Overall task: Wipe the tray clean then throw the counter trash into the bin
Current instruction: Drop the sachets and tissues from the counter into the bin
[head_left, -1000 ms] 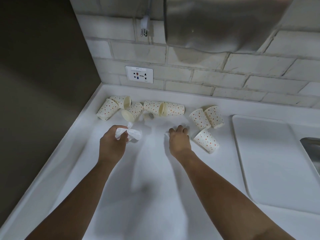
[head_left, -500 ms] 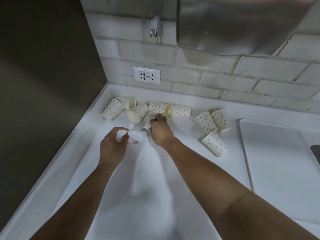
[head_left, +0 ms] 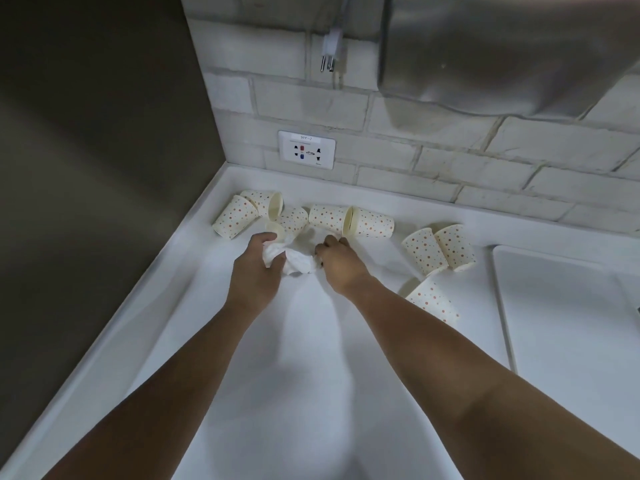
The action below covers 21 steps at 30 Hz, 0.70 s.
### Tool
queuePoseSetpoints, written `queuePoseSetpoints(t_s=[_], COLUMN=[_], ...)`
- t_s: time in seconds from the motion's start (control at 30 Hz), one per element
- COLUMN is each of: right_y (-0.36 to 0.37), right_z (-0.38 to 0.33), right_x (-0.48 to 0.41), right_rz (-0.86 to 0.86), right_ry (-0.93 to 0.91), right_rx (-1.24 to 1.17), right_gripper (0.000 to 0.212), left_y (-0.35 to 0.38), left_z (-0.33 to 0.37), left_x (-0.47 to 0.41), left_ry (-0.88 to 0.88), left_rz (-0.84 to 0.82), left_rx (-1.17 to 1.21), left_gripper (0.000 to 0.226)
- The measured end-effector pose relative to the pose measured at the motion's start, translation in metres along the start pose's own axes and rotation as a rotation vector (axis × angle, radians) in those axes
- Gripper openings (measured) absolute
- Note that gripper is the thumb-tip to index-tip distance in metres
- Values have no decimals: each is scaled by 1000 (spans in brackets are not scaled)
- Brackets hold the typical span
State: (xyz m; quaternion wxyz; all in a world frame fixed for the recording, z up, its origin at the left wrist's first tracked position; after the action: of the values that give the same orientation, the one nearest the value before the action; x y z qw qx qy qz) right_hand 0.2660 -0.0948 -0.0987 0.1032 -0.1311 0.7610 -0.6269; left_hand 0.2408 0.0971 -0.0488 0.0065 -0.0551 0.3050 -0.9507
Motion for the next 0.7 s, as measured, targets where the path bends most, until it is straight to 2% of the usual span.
queuePoseSetpoints(t_s=[0.13,0.27,0.4,0.43,0.47,0.57,0.7], right_y=[3,8,12,17,20,19,11], right_z=[2,3,-7,-7,-6,-2,-3], right_x=[16,30,37,34,32,30,19], right_rz=[63,178,252,242,208,173,166], right_ry=[1,25,-6,1,19,112,149], right_rx=[-10,-109,-92,-88,-95,-157,-170], right_gripper=[43,53,56,55,53,31,25], left_y=[14,39,56,56,54,45,32], left_z=[17,31,31,30,27,15,3], left_x=[-15,-41,-66,-68,-70,-78,-83], left_ry=[105,282,169,144,134,87,55], left_rz=[-94,-257,-325,-316,-294,-215,-160], left_rx=[-75,-341,-499,-498,-503,-485,-460], left_gripper=[18,14,28,24,19,26,29])
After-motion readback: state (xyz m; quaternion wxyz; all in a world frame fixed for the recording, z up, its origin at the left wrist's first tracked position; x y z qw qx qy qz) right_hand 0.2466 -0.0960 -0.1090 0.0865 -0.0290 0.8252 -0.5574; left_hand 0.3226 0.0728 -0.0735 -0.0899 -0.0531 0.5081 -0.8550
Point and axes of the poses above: each hand's wrist, its own x-axis away from the middle knuckle, its own y-axis out of the palm, z = x × y, the point moved 2 cm from there along -x, towards the middle knuckle, and after that the axes turned 12 degrees about -y, right-handed, at the moved point
